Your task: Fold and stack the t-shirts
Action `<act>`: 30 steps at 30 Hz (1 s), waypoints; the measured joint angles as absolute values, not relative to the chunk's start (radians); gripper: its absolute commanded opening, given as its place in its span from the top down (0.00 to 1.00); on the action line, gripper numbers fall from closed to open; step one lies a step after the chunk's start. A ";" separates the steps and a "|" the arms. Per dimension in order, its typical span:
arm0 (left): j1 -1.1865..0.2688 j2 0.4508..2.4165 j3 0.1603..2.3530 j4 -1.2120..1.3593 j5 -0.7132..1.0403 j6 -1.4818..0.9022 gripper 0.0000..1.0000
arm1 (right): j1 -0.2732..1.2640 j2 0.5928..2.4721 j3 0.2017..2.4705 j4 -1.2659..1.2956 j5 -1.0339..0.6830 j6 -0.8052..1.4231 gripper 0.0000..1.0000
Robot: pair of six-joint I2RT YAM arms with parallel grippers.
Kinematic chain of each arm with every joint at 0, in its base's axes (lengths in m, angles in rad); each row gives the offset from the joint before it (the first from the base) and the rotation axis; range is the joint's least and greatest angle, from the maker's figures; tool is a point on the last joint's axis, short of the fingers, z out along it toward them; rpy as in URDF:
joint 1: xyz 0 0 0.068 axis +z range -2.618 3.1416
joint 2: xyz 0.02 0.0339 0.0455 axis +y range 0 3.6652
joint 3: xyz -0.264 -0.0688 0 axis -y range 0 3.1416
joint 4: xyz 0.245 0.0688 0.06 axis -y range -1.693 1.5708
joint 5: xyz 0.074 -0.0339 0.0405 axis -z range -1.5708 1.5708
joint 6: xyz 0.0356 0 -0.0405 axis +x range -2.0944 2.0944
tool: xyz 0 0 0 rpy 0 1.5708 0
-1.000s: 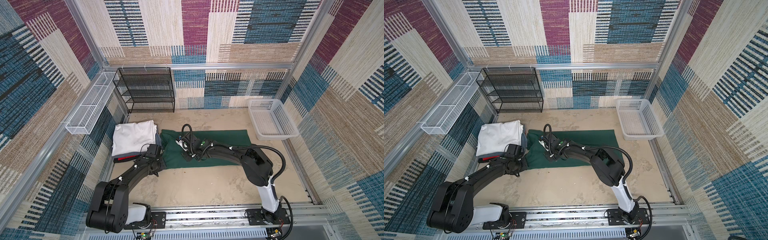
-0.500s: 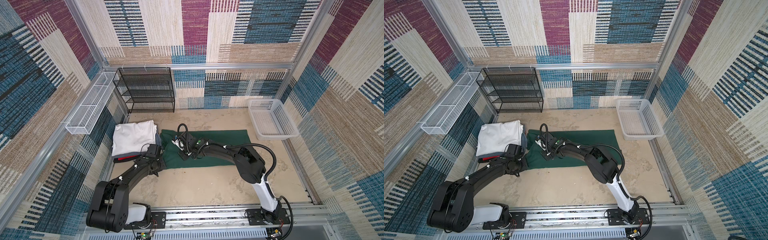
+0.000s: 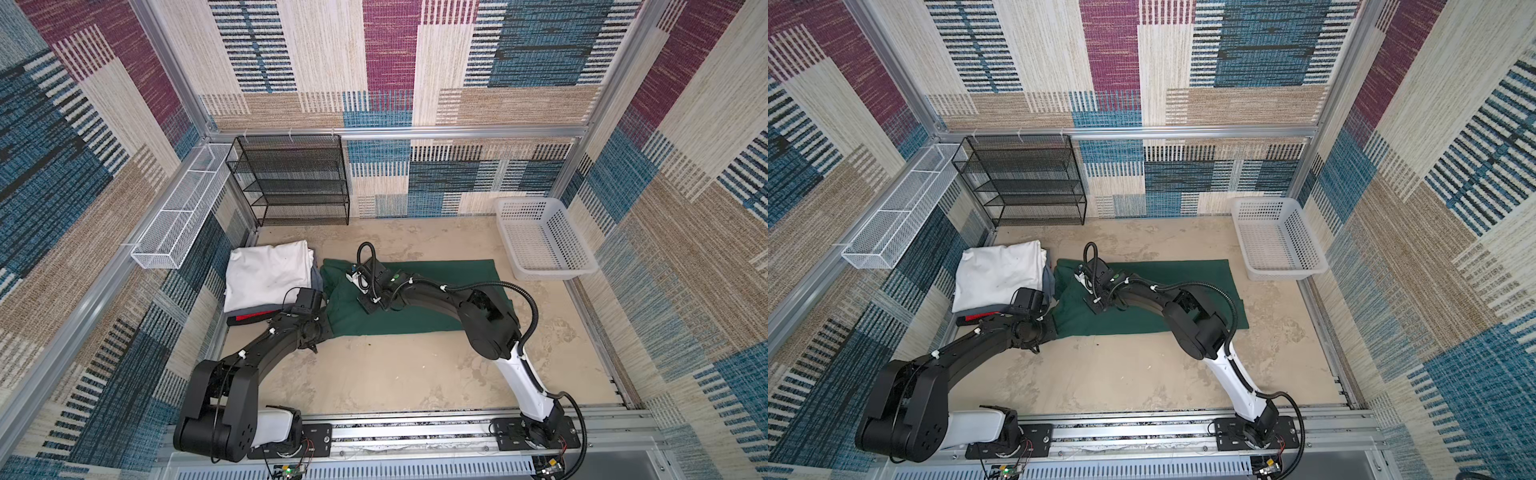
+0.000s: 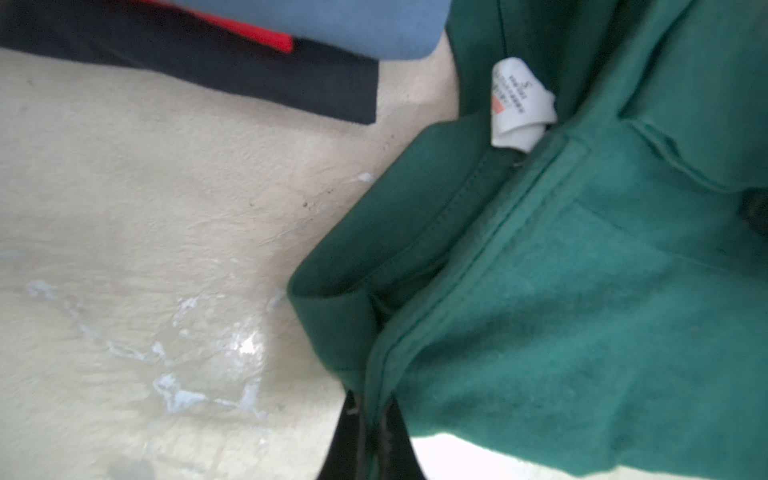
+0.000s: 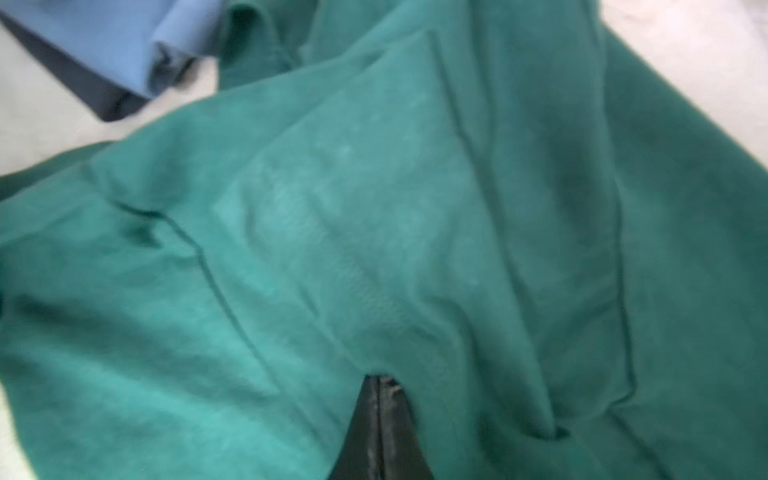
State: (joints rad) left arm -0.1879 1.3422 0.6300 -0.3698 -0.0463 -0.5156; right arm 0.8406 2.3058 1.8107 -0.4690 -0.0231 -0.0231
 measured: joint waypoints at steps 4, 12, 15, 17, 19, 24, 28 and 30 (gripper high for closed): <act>-0.188 1.349 0.630 -0.363 -0.046 -0.508 1.00 | 0.828 2.312 1.820 -0.467 -0.015 -0.010 1.00; -0.188 1.363 0.630 -0.352 -0.046 -0.497 1.00 | 0.815 2.375 1.933 -0.469 -0.027 0.028 1.00; -0.188 1.367 0.630 -0.349 -0.046 -0.497 1.00 | 0.802 2.423 1.998 -0.487 -0.026 0.043 1.00; -0.188 1.367 0.630 -0.348 -0.046 -0.496 1.00 | 0.785 2.462 2.064 -0.517 -0.026 0.068 1.00; -0.188 1.367 0.630 -0.348 -0.046 -0.495 1.00 | 0.770 2.493 2.123 -0.544 -0.026 0.084 1.00; -0.188 1.367 0.630 -0.349 -0.046 -0.494 1.00 | 0.749 2.537 2.213 -0.593 -0.004 0.131 1.00; -0.188 1.367 0.630 -0.349 -0.046 -0.494 1.00 | 0.743 2.542 2.231 -0.618 0.013 0.153 1.00; -0.188 1.367 0.630 -0.349 -0.046 -0.494 1.00 | 0.734 2.543 2.243 -0.631 0.024 0.156 1.00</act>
State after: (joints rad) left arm -0.1879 1.3670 0.6304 -0.3492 -0.0460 -0.4938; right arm 0.7338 2.5427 2.2433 -0.6308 0.0238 0.1562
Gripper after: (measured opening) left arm 0.075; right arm 0.058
